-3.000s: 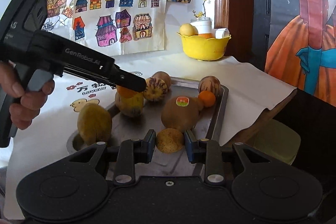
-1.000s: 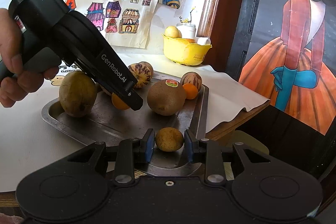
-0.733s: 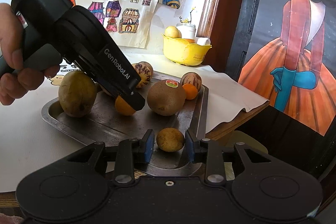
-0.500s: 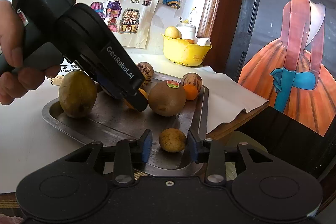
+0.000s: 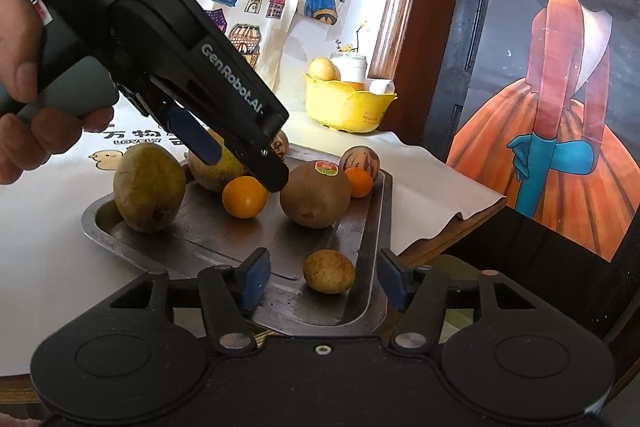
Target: Organize fruits
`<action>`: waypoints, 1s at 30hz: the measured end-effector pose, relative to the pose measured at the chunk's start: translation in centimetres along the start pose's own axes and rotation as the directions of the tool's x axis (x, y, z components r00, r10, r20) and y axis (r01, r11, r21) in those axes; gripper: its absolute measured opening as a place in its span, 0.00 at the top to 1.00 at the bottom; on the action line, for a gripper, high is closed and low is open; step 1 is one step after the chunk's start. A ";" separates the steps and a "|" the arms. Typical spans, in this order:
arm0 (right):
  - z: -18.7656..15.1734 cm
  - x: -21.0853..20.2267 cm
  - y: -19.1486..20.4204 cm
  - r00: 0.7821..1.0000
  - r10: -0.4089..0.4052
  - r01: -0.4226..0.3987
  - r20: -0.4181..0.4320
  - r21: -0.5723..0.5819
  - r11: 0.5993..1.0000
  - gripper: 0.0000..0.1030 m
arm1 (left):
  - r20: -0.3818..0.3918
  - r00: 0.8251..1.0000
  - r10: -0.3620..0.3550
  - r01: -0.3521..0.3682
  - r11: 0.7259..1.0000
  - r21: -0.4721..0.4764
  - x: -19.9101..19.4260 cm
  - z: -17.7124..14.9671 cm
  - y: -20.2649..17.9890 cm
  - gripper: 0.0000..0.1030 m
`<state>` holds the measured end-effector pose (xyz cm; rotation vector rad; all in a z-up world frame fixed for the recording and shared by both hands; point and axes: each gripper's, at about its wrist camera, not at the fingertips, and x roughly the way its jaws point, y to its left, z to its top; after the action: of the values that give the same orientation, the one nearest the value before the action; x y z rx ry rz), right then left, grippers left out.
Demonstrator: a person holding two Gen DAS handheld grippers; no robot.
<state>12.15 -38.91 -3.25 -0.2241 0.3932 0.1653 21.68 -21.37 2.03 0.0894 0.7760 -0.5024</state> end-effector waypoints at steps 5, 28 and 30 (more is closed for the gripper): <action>0.2 -0.2 0.0 1.000 -0.008 0.008 0.013 0.019 1.000 0.32 | 0.039 0.999 0.037 -0.037 0.999 -0.005 -0.9 0.0 0.2 0.19; 1.8 -1.9 1.2 0.998 0.007 -0.014 0.061 0.111 0.994 0.03 | 0.169 0.964 0.206 -0.173 0.967 -0.189 -4.7 -2.5 3.7 0.00; 2.0 -2.1 1.4 0.998 0.009 -0.017 0.063 0.119 0.993 0.01 | 0.179 0.958 0.222 -0.186 0.962 -0.200 -5.1 -2.8 4.0 0.00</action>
<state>10.71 -37.30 -0.83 -0.0983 0.3410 0.1608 18.66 -15.08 3.09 -0.0494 0.6033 -0.2370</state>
